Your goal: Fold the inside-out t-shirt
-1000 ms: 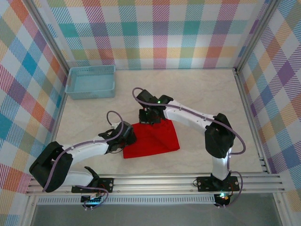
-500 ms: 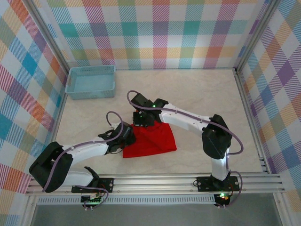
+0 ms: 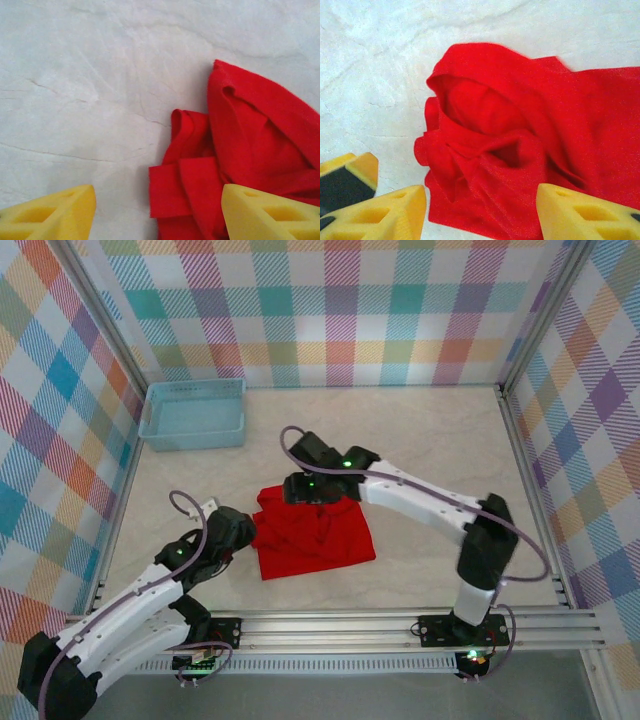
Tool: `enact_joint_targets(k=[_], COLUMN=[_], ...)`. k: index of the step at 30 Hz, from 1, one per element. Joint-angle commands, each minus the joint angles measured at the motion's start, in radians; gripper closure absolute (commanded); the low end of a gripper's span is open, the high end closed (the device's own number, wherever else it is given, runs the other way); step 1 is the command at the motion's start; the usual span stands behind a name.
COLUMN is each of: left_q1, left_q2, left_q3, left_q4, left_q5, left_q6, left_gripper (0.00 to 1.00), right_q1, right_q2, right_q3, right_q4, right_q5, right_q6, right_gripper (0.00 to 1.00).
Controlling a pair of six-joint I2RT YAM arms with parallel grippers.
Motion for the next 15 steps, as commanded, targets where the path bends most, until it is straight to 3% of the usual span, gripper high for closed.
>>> enact_joint_targets(k=[1, 6, 12, 15], left_q1=[0.008, -0.033, -0.182, -0.225], left_q2=[0.052, 0.204, 0.432, 0.556], left_q3=[0.062, 0.199, 0.395, 0.490], left_q4=[-0.058, 0.007, 0.019, 0.007], left_q5=[0.044, 0.194, 0.172, 0.158], left_q6=[0.070, 0.147, 0.229, 0.257], left_gripper=[0.32, 0.31, 0.17, 0.15], right_q1=[-0.070, -0.087, -0.184, -0.220], right_q2=[-0.053, -0.047, -0.137, -0.128], right_q3=[-0.115, -0.204, -0.378, -0.411], right_q4=[-0.036, -0.013, 0.132, 0.183], right_q5=[0.071, 0.111, 0.042, -0.024], right_q6=[-0.066, -0.061, -0.051, -0.075], right_gripper=[0.40, 0.39, 0.38, 0.38])
